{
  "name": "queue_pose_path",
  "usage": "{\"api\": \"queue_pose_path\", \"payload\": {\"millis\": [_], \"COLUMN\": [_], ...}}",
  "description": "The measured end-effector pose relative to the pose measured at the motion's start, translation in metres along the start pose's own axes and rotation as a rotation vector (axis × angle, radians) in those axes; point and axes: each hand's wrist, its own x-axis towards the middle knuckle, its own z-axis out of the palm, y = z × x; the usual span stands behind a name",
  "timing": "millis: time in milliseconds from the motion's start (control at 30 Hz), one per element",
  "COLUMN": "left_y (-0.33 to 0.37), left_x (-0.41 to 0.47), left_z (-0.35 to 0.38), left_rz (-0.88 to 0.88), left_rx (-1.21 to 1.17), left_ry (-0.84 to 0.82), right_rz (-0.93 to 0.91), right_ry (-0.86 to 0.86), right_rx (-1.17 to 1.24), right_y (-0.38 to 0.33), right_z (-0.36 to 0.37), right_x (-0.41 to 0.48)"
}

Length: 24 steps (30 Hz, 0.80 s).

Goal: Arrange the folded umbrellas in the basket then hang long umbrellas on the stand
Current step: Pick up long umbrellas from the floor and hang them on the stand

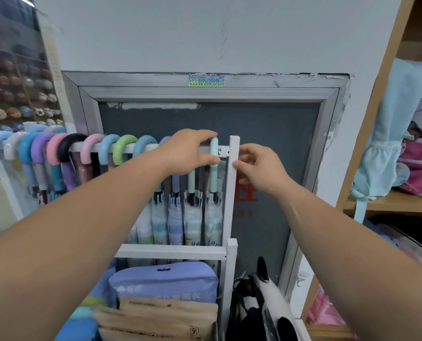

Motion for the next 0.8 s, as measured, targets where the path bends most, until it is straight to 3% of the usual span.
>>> {"api": "queue_pose_path", "payload": {"millis": [467, 800], "left_y": [0.006, 0.006], "left_x": [-0.003, -0.071], "left_z": [0.001, -0.008], "left_rz": [-0.097, 0.045], "left_rx": [0.049, 0.235], "left_ry": [-0.001, 0.055], "right_rz": [-0.028, 0.100], "right_ry": [0.077, 0.099], "right_rx": [-0.103, -0.366], "right_y": [-0.004, -0.038], "right_z": [0.013, 0.021], "right_x": [0.004, -0.040]}}
